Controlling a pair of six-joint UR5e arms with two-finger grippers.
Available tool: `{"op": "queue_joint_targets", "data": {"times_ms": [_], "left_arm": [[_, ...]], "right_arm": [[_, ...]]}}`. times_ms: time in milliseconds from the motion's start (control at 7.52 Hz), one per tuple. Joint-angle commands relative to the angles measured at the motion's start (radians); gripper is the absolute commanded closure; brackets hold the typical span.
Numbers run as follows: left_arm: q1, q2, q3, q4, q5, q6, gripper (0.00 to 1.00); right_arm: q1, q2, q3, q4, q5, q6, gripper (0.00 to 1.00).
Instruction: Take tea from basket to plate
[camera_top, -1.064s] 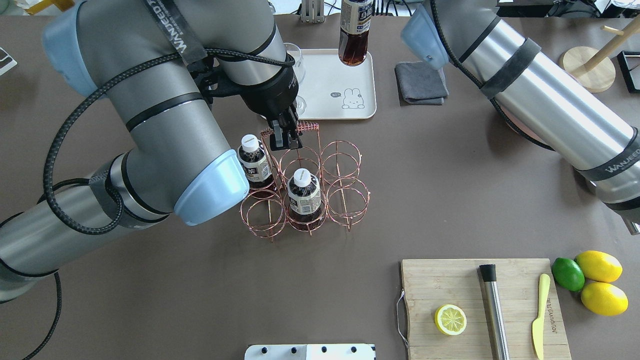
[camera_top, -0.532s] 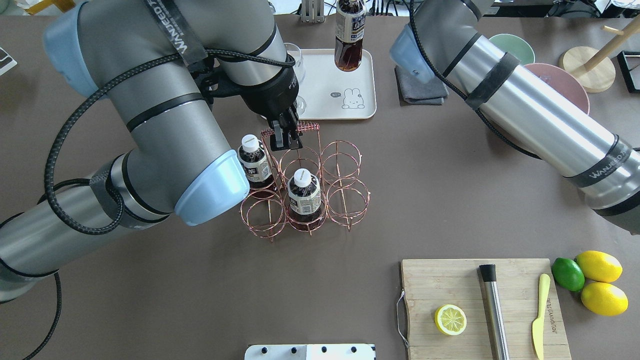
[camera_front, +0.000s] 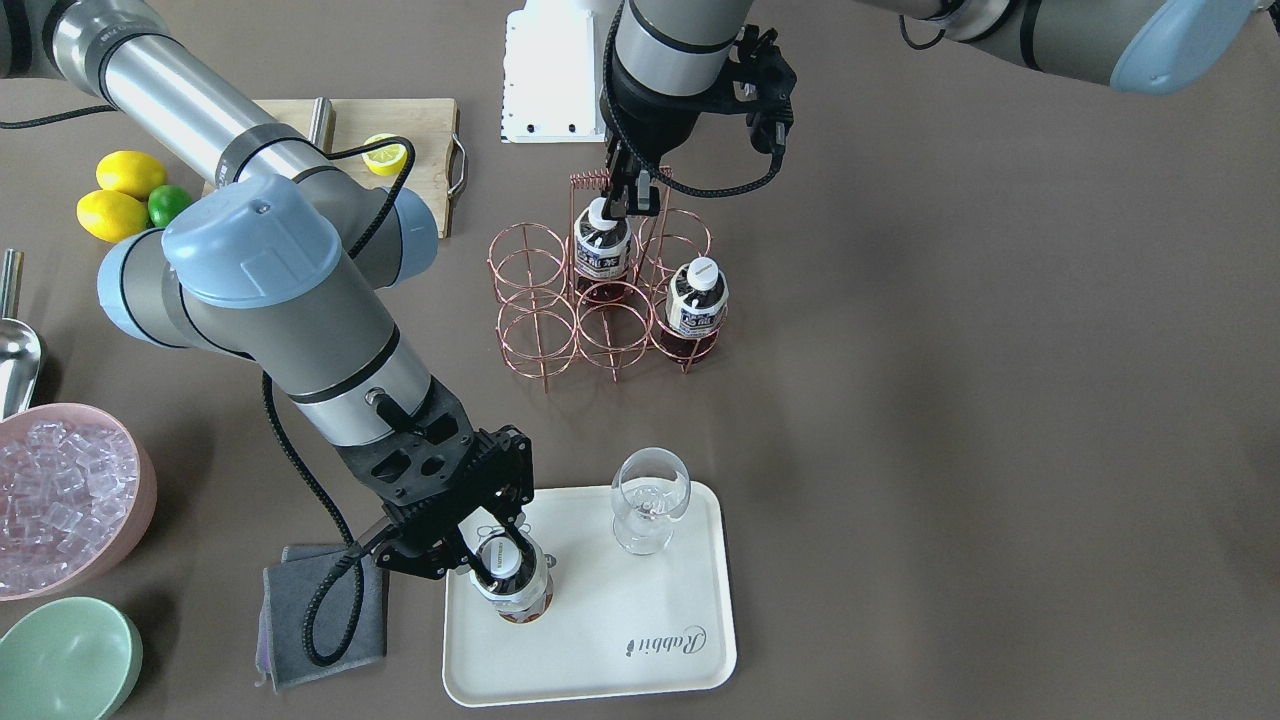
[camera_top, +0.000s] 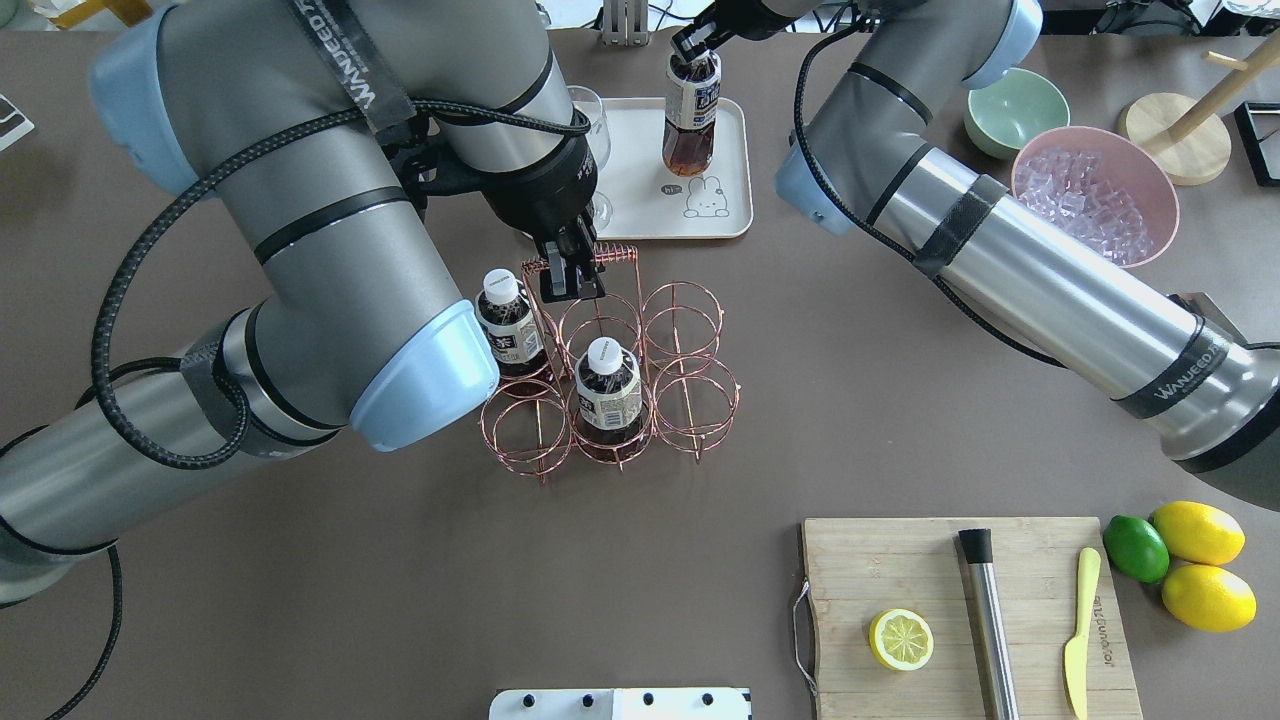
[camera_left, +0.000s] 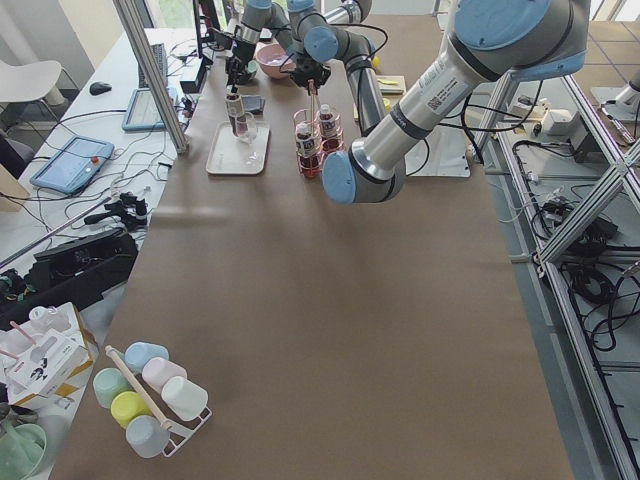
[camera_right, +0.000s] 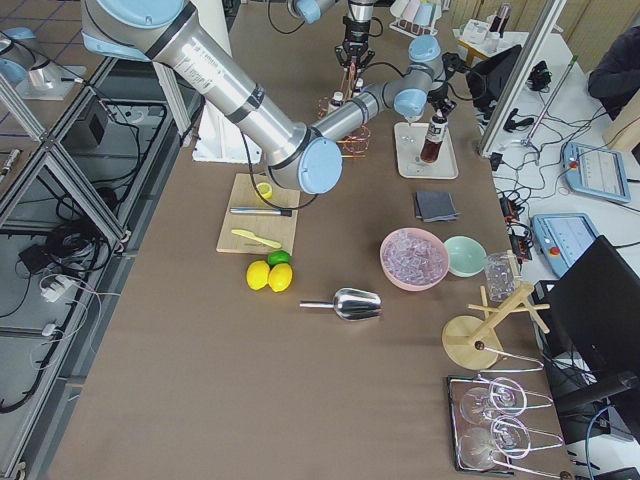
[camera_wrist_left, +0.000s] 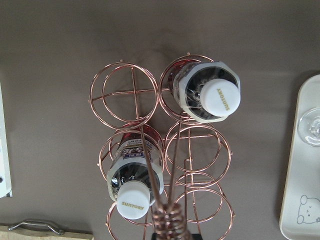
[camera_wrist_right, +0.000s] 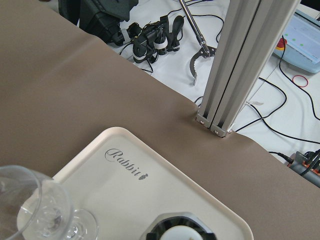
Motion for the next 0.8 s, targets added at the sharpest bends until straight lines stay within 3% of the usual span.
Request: {"op": "queue_joint_targets", "data": {"times_ms": [0,665], "left_arm": [[0.0,0.0,0.0,0.0,0.0,0.0,1.0],[-0.001,0.0,-0.006,0.001,-0.002,0.0,1.0]], "right_arm": [[-0.006,-0.014,0.005,0.019,-0.001,0.003,1.0],[-0.012,-0.026,0.016,0.02,0.001,0.005,1.0]]}}
